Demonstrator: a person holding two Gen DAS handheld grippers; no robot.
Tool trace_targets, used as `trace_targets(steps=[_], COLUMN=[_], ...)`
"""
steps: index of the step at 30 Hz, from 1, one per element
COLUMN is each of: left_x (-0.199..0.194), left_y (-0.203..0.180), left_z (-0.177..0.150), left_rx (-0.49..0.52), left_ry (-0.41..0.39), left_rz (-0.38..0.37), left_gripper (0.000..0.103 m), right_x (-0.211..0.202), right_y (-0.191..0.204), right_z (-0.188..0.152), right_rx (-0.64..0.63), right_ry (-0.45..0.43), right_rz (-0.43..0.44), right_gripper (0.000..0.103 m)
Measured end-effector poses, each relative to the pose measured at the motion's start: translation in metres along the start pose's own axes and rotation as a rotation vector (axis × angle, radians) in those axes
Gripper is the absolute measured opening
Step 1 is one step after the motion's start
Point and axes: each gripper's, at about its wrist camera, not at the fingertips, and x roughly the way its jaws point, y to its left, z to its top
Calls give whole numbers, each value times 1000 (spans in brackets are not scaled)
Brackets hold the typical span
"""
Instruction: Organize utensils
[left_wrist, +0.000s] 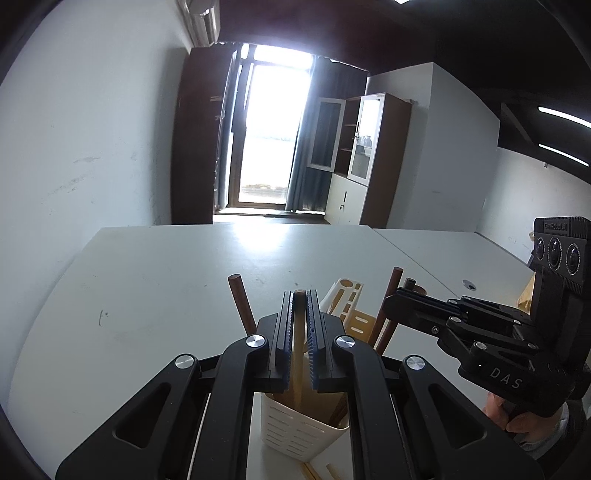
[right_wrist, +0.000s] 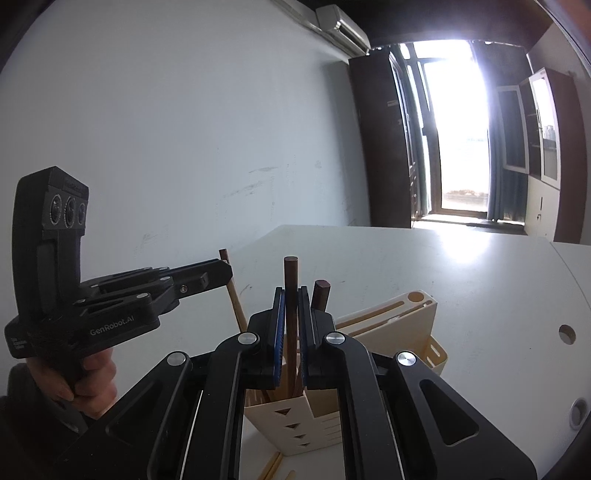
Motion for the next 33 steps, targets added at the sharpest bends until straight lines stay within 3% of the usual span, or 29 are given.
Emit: trace_targets(steps=[4, 7, 10, 12, 15, 18, 24, 30, 33], left_x=[4, 1, -7, -11, -10, -8, 4, 30, 40], left_y=[7, 15, 25, 31, 37, 40, 26, 1, 1], left_z=[-1, -7, -14, -23, -37, -54, -83, -130, -141], left_rx=[-22, -54, -93, -112, -126, -125, -53, 29, 22], left_ry=[14, -5, -47, -61, -39, -2, 122, 301, 356], left_rz=[-10, -24, -64, -76, -94, -123, -183, -263, -294], left_gripper=[8, 26, 33, 39, 40, 42, 57, 61, 61], right_x=[-3, -8, -24, -37, -60, -78, -95, -104, -115], right_y=[3, 4, 1, 1, 0, -6, -31, -57, -54], right_z=[-3, -6, -14, -22, -35, -48, -83, -116, -126], right_rx=[-4, 0, 23, 18, -5, 9, 104, 267, 270], right_ry=[-7, -7, -14, -28, -54, -61, -25, 49, 50], right_rz=[-2, 0, 38, 7, -45, -110, -278, -368, -418], right_gripper=[8, 10, 26, 37, 43, 47, 51, 51, 51])
